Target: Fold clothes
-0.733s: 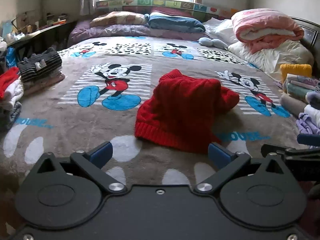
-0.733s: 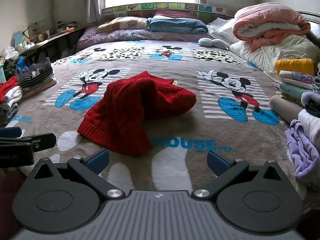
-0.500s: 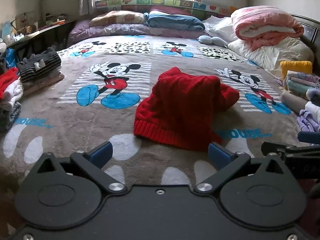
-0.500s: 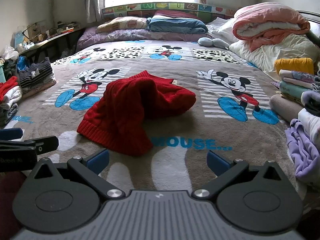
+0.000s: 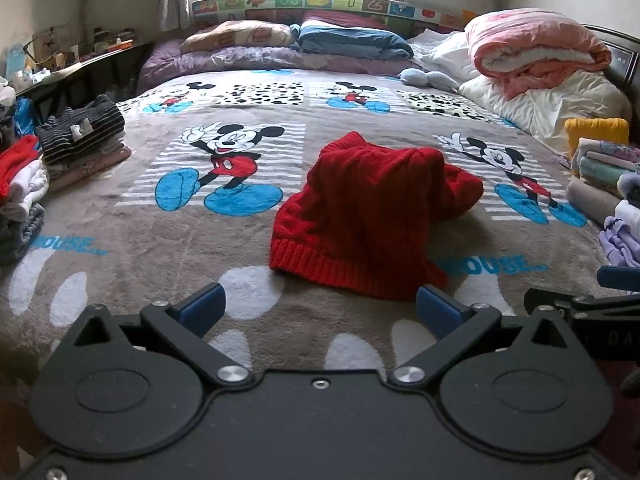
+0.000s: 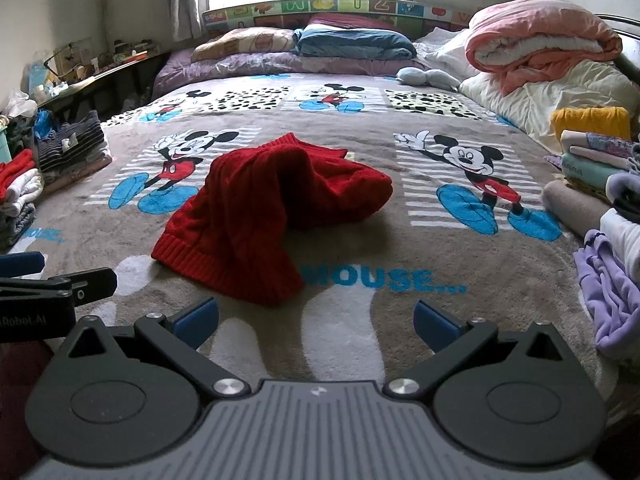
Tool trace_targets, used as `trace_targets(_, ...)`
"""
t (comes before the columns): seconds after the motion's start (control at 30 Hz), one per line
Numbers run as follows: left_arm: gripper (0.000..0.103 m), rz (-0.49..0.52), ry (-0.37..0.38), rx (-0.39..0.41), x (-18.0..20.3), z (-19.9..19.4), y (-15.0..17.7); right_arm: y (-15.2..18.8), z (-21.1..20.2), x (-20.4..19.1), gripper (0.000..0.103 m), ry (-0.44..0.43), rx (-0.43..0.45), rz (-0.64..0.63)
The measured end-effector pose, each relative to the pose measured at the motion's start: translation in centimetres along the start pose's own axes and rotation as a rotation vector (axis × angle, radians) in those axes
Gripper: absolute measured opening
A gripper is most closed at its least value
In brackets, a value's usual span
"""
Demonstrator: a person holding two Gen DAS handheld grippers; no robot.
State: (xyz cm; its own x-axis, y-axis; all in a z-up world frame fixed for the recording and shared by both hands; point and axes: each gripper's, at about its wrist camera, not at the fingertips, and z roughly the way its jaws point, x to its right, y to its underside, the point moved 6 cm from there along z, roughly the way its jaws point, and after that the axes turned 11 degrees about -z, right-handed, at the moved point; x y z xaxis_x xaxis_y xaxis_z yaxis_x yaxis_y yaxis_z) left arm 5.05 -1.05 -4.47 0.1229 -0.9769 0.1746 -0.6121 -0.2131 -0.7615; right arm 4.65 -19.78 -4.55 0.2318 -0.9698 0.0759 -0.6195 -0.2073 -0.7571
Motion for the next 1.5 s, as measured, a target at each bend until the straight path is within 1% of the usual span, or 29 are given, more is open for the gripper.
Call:
trace_targets(1.13, 0.103, -0.010, -0.010, -0.008, -0.2, 0.8, 0.2, 0.4, 0.6, 0.0, 0.103, -0.010, -0.021, 0.005)
trace_targets(1.5, 0.103, 0.002, -0.013, -0.010, -0.1, 1.2, 0.1, 0.3, 0.9, 0.0, 0.103, -0.014, -0.024, 0.001)
